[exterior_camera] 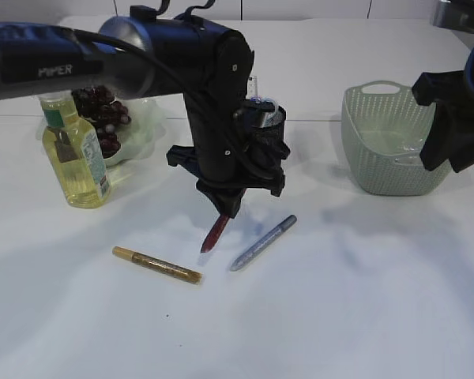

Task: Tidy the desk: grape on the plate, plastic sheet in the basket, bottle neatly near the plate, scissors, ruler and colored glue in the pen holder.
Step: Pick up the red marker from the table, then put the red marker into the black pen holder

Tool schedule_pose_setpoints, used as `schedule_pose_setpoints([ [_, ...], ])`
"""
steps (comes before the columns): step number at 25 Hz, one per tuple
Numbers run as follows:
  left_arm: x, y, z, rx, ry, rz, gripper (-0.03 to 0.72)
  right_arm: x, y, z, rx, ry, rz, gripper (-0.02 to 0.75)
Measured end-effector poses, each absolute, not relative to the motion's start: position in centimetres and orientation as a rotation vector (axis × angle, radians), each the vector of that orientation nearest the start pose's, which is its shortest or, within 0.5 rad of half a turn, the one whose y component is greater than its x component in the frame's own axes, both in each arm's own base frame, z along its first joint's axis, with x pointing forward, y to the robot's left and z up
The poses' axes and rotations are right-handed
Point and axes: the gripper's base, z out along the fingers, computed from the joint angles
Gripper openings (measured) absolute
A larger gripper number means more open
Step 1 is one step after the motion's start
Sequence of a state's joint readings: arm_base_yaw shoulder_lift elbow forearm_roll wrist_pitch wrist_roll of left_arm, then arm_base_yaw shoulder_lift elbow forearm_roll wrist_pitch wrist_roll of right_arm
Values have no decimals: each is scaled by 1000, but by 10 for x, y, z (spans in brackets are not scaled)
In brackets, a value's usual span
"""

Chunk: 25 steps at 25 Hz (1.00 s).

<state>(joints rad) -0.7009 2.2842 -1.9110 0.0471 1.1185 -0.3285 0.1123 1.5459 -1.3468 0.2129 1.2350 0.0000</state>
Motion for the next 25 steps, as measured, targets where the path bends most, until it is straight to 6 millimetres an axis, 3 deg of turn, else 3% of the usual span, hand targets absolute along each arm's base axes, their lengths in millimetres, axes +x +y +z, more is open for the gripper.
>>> schedule_pose_setpoints([
  [6, 345, -288, 188, 550, 2674, -231, 36, 300, 51, 313, -97, 2912, 310, 281],
  [14, 320, -271, 189, 485, 2295, -495, 35, 300, 50, 313, -101, 2913, 292, 282],
  [18, 321, -275, 193, 450, 2083, -613, 35, 300, 50, 313, -110, 2913, 289, 282],
  [25, 339, -272, 225, 367, 1749, -729, 35, 300, 50, 313, -110, 2913, 286, 281],
])
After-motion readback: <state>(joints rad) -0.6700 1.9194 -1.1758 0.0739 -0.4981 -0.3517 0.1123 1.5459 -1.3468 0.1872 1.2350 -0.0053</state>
